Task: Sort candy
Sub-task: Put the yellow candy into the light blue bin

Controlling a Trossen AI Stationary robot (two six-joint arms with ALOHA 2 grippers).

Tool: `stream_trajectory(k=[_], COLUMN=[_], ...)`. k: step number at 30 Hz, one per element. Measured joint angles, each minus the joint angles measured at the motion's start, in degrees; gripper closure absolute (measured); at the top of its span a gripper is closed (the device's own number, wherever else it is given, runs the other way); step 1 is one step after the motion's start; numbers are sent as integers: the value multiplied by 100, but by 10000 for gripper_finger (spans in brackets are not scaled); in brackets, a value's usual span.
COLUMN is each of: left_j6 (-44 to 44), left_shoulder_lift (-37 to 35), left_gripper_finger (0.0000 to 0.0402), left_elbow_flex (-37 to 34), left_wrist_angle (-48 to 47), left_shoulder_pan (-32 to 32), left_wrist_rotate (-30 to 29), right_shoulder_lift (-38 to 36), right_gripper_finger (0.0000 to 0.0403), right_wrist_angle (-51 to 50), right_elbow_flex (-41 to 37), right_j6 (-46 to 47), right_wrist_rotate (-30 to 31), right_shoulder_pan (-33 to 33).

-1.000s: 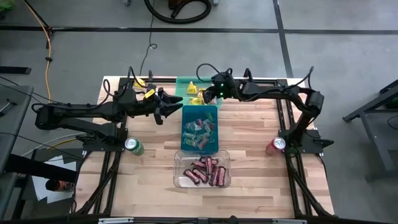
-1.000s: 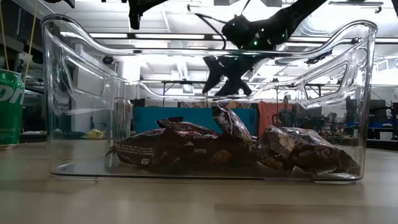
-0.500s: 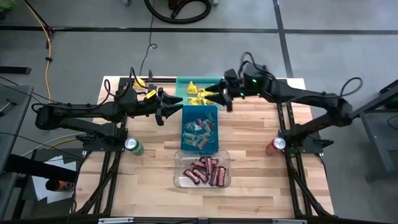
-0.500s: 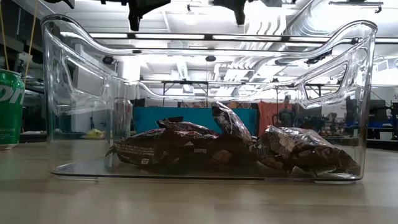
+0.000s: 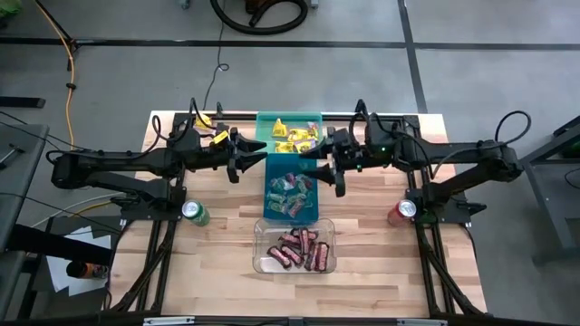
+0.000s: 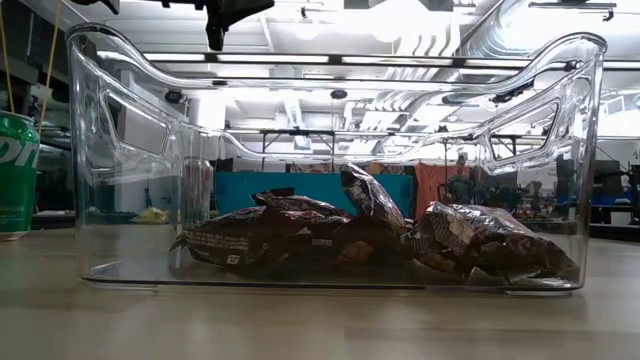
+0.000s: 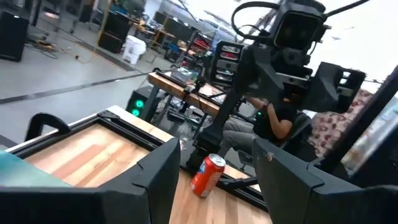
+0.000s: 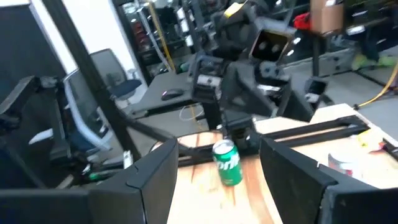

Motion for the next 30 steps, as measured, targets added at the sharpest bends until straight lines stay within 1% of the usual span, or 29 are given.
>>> stream_trajectory(k=[3,5,7,10,12,13,16,19,24,27,30], left_j6=[-95,-37,84,151,170,237,515,597,422,297,50], left_shoulder_lift=[0,0,2,141,316,415,707,996,1595,2012,2376], left_gripper_finger=[215,216,216,216,216,216,216,216,216,216,216], left_elbow_flex=[5,174,571,1401,1962,2227,2750,2881,2889,2889,2887], left_wrist_angle=[-13,-374,-1163,-2851,-4022,-4463,-5403,-5704,-6050,-6079,-6079], left_shoulder_pan=[-2,46,203,704,1208,1471,2288,3066,4211,4681,4997], left_wrist_rotate=[-364,-634,-935,-1286,-1405,-1444,-1624,-1681,-1654,-1618,-1517], right_shoulder_lift=[-7,-7,-9,-7,-8,-7,-8,-7,-9,-9,-9], right_gripper_finger=[181,181,181,181,181,181,181,181,181,181,181], right_wrist_angle=[26,14,-27,-152,-160,-162,-197,-292,-573,-762,-856], right_elbow_flex=[0,0,0,0,0,0,0,0,0,0,0], right_j6=[3,63,211,402,472,519,562,584,946,1083,1151], right_wrist_rotate=[91,91,89,88,91,99,193,319,327,327,339], right_shoulder_pan=[-28,-76,-135,-201,-208,-212,-212,-198,-186,-186,-186])
